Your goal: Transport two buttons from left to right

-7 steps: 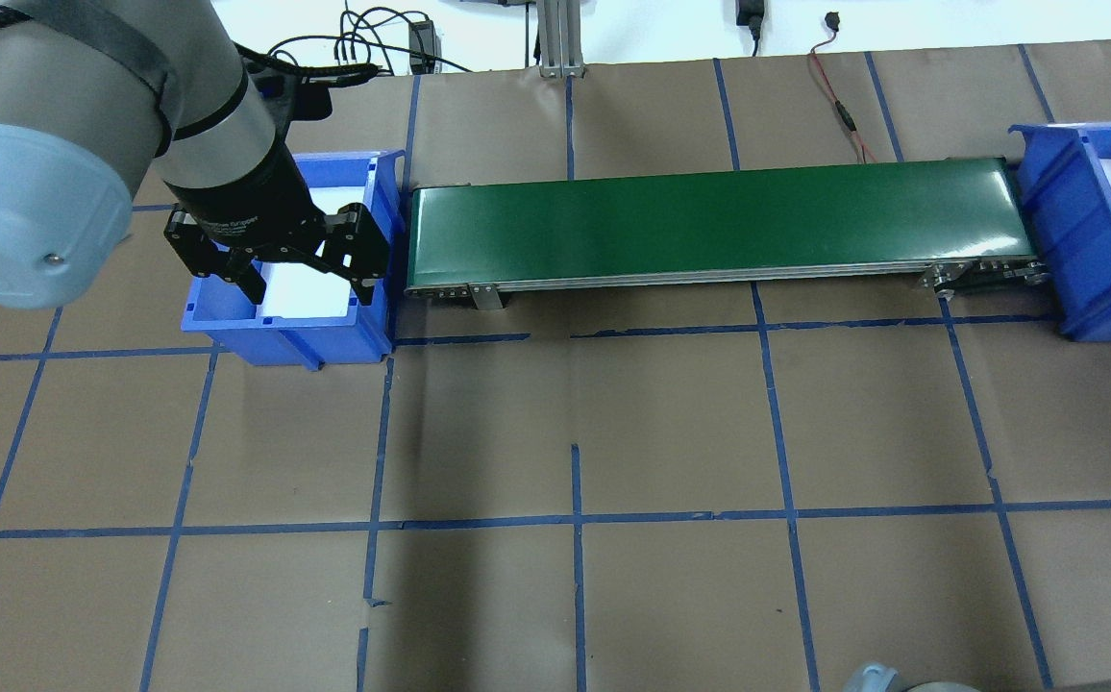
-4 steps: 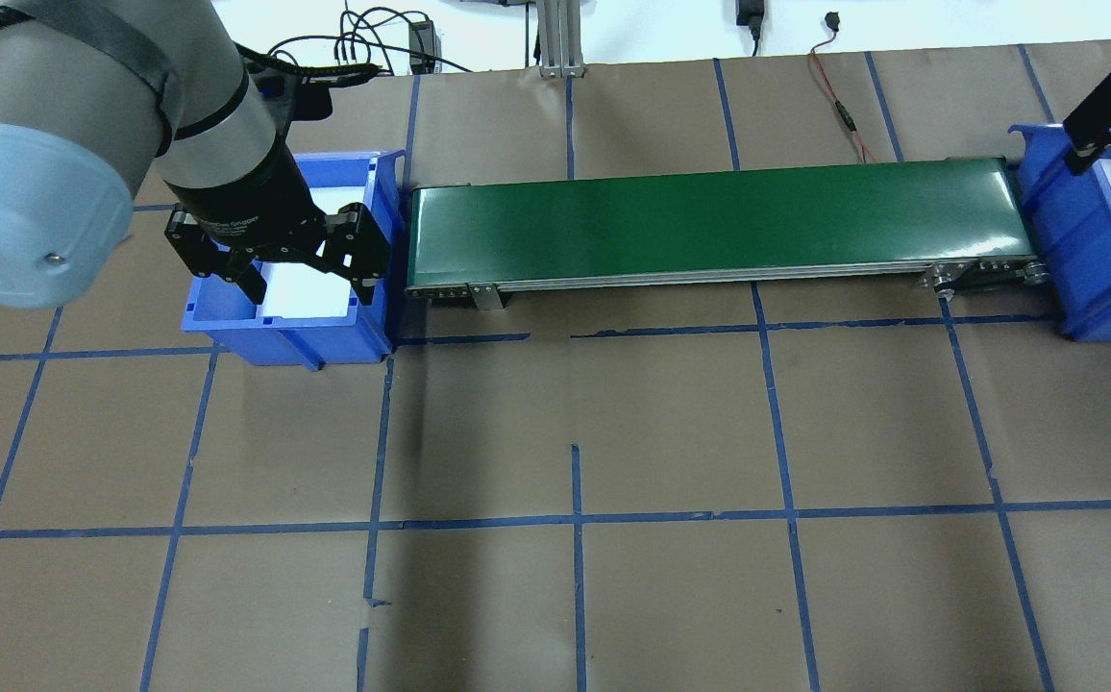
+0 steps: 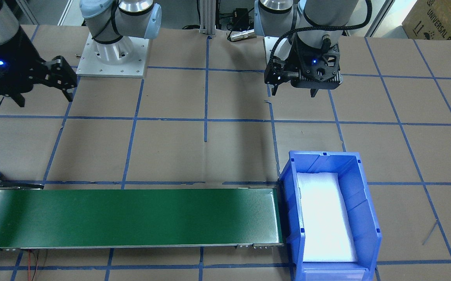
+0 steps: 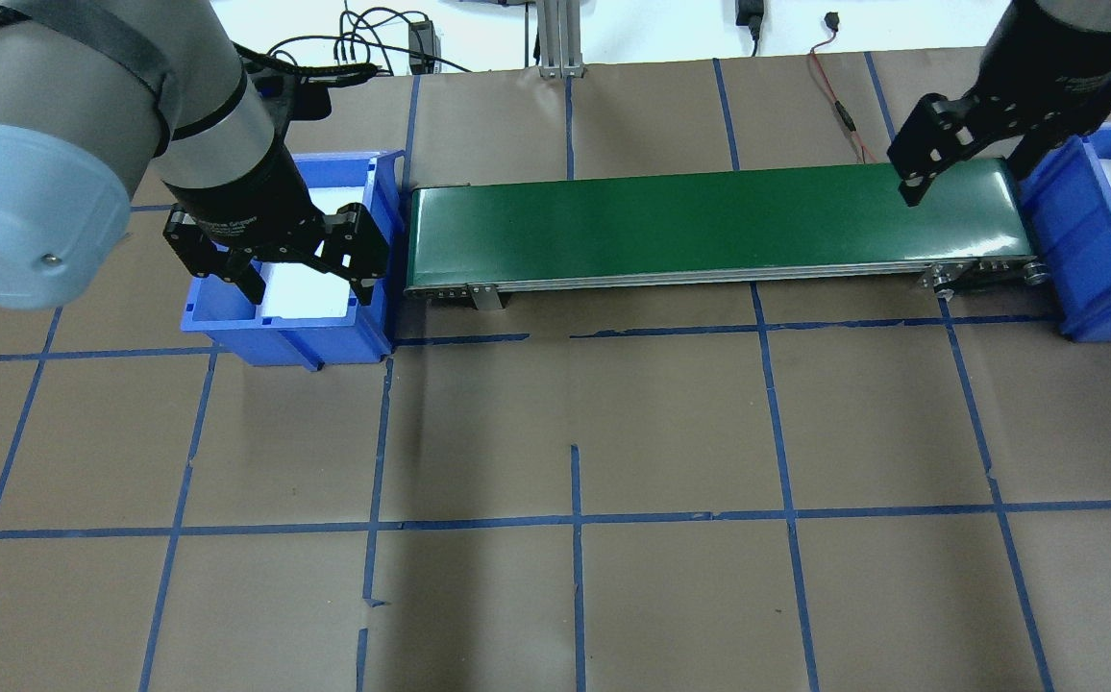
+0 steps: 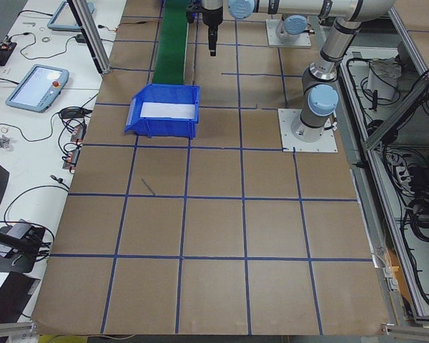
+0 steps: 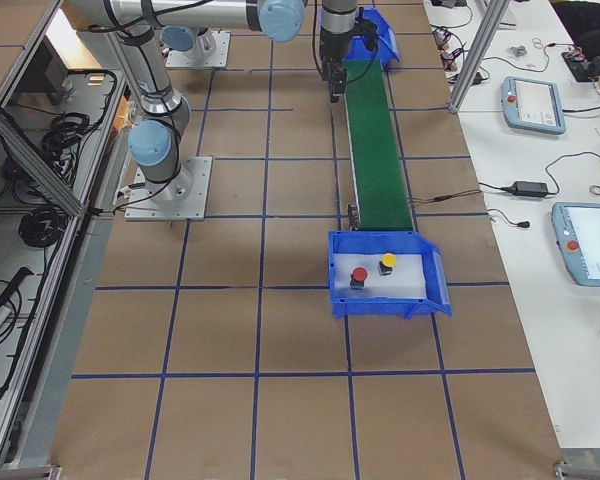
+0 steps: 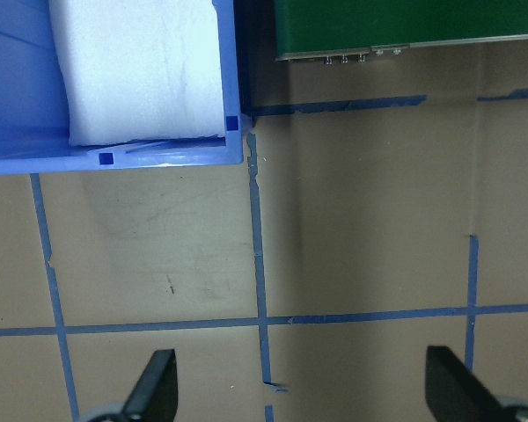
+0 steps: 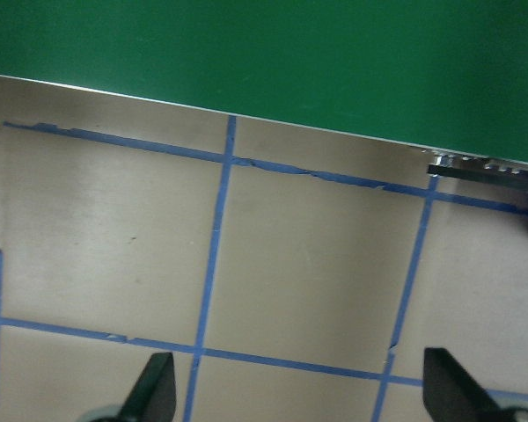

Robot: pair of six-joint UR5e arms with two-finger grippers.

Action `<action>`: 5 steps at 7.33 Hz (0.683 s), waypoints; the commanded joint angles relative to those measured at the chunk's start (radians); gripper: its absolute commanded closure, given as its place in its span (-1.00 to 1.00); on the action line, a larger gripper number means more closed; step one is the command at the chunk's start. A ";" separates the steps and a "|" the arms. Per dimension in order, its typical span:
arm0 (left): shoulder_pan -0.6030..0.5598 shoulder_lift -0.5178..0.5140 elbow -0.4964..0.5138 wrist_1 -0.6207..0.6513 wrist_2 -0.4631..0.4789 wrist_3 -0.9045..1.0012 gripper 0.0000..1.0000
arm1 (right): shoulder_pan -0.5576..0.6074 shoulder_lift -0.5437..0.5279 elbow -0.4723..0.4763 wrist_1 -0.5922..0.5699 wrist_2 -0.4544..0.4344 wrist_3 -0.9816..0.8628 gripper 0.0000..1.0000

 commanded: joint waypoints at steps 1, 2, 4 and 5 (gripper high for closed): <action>0.002 0.002 0.019 0.000 -0.001 0.004 -1.00 | 0.021 -0.006 0.003 0.057 0.086 0.102 -1.00; 0.002 0.002 0.021 0.005 -0.001 0.006 -1.00 | 0.021 -0.007 -0.002 0.057 0.083 0.103 -1.00; 0.002 0.002 0.021 0.006 -0.001 0.006 -1.00 | 0.021 -0.009 0.006 -0.023 0.036 0.102 -1.00; 0.002 0.002 0.021 0.008 -0.001 0.006 -1.00 | 0.022 -0.010 0.015 -0.067 0.018 0.102 -1.00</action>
